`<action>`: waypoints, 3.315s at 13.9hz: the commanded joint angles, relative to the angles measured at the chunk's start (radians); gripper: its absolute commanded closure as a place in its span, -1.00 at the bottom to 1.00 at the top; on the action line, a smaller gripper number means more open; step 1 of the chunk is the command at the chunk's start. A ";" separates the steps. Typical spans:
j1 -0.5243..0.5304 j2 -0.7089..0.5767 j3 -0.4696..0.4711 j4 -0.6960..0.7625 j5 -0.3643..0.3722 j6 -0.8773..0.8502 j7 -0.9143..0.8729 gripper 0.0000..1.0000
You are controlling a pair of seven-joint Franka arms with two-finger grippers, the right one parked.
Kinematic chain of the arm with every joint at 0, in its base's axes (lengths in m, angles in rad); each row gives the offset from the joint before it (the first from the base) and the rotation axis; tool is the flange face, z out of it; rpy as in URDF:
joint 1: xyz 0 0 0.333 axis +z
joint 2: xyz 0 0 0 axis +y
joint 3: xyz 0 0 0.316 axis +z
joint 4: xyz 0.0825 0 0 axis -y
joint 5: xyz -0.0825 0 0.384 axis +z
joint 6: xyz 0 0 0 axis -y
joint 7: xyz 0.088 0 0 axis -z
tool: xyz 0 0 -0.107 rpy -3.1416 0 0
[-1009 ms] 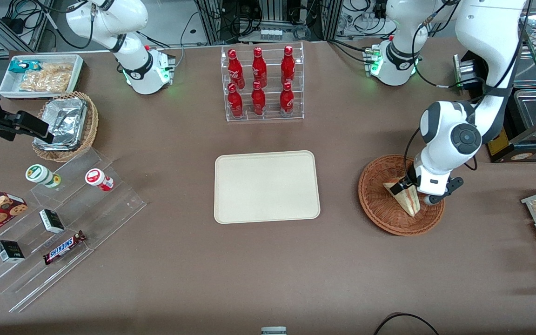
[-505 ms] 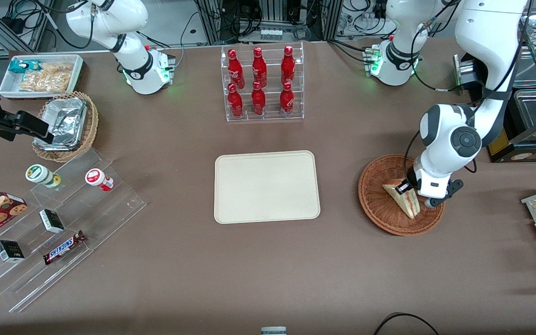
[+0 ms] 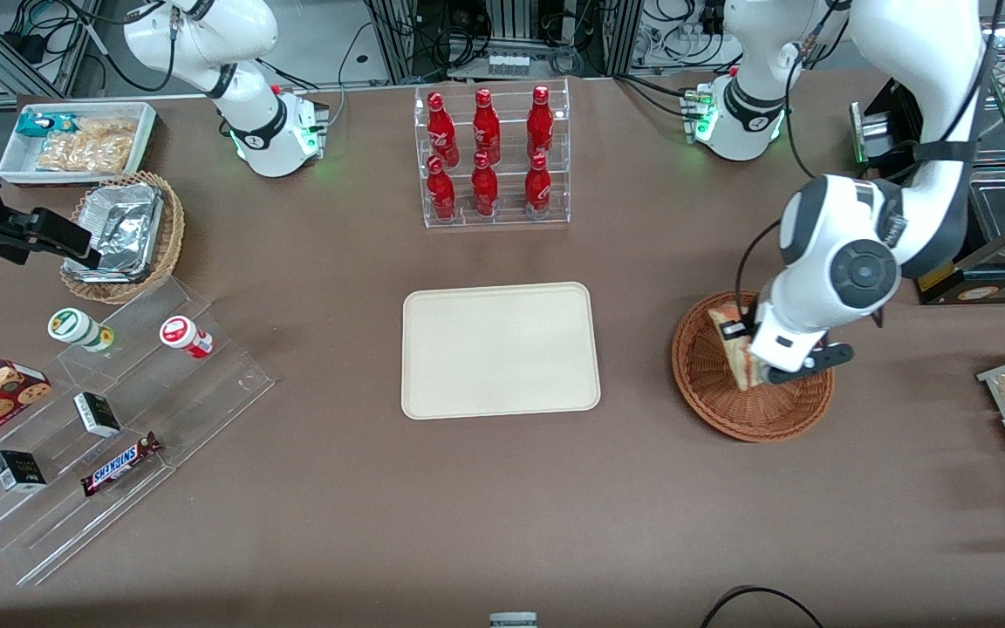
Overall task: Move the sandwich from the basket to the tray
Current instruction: 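Lift the sandwich and carry it over the beige tray, then lower the sandwich onto the tray and open the left gripper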
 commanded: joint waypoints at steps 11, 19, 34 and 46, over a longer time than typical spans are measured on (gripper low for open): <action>-0.333 0.402 -0.031 0.497 -0.120 0.005 -0.217 0.89; -0.483 0.538 -0.025 0.581 0.014 0.165 -0.437 0.90; -0.522 0.543 -0.030 0.597 0.033 0.137 -0.440 -1.00; -0.297 0.222 0.004 0.415 0.045 -0.177 -0.224 -1.00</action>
